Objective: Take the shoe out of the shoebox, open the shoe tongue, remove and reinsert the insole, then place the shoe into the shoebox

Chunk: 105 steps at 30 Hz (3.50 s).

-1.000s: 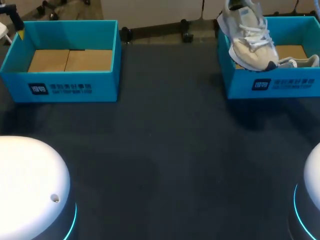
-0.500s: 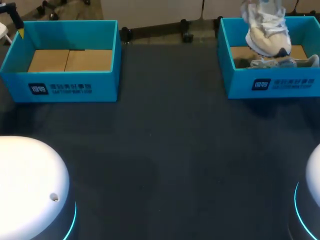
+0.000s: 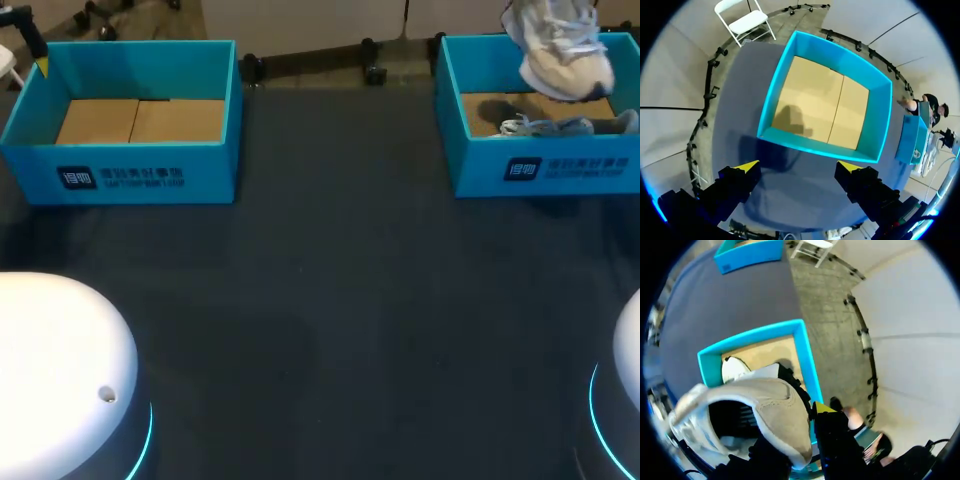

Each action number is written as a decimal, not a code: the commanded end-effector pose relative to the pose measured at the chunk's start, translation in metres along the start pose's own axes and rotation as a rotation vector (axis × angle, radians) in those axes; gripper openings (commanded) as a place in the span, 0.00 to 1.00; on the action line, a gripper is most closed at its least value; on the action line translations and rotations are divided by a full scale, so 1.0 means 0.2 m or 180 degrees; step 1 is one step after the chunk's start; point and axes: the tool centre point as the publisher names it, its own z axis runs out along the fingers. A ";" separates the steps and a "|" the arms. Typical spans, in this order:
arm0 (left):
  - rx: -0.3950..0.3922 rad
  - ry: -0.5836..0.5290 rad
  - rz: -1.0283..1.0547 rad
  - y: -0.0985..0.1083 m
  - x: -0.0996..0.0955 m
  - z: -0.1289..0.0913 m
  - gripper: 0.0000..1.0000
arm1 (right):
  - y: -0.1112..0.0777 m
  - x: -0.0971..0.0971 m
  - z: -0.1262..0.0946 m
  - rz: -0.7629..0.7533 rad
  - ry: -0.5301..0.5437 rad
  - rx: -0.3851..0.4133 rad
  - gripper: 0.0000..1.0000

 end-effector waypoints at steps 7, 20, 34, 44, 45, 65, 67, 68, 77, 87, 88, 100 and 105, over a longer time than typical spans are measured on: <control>0.0014 -0.0003 -0.0002 0.01 0.00 0.00 1.00 | -0.37 -0.01 -0.01 0.2377 0.0178 0.0103 0.00; 0.0014 -0.0003 -0.0002 0.01 0.00 0.00 1.00 | -0.50 0.17 -0.02 0.4541 0.0323 0.0760 0.00; 0.0014 -0.0003 -0.0002 0.01 0.00 0.00 1.00 | -0.53 0.19 -0.04 0.4873 0.0408 0.0805 0.00; 0.0014 -0.0003 -0.0002 0.01 0.00 0.00 1.00 | -0.59 0.10 0.03 0.5106 -0.0051 0.0915 0.00; 0.0014 -0.0003 -0.0002 0.01 0.00 0.00 1.00 | -0.60 0.09 0.04 0.5143 -0.0071 0.0933 0.00; 0.0014 -0.0003 -0.0002 0.01 0.00 0.00 1.00 | -0.67 0.13 0.13 0.5187 -0.0224 0.0754 0.00; 0.0014 -0.0003 -0.0002 0.01 0.00 0.00 1.00 | -0.67 0.13 0.13 0.5187 -0.0224 0.0754 0.00; 0.0014 -0.0003 -0.0002 0.01 0.00 0.00 1.00 | -0.67 0.13 0.13 0.5187 -0.0224 0.0754 0.00; 0.0014 -0.0003 -0.0002 0.01 0.00 0.00 1.00 | -0.68 0.16 0.35 0.5046 -0.0345 0.0774 0.00; 0.0014 -0.0003 -0.0002 0.01 0.00 0.00 1.00 | -0.70 0.16 0.38 0.5085 -0.0330 0.0822 0.00; 0.0014 -0.0003 -0.0002 0.01 0.00 0.00 1.00 | -0.71 0.16 0.38 0.5082 -0.0339 0.0830 0.00; 0.0014 -0.0003 -0.0002 0.01 0.00 0.00 1.00 | -0.76 0.16 0.43 0.5077 -0.0521 0.0790 0.00; 0.0014 -0.0003 -0.0002 0.01 0.00 0.00 1.00 | -0.77 0.16 0.48 0.5129 -0.0568 0.0828 0.00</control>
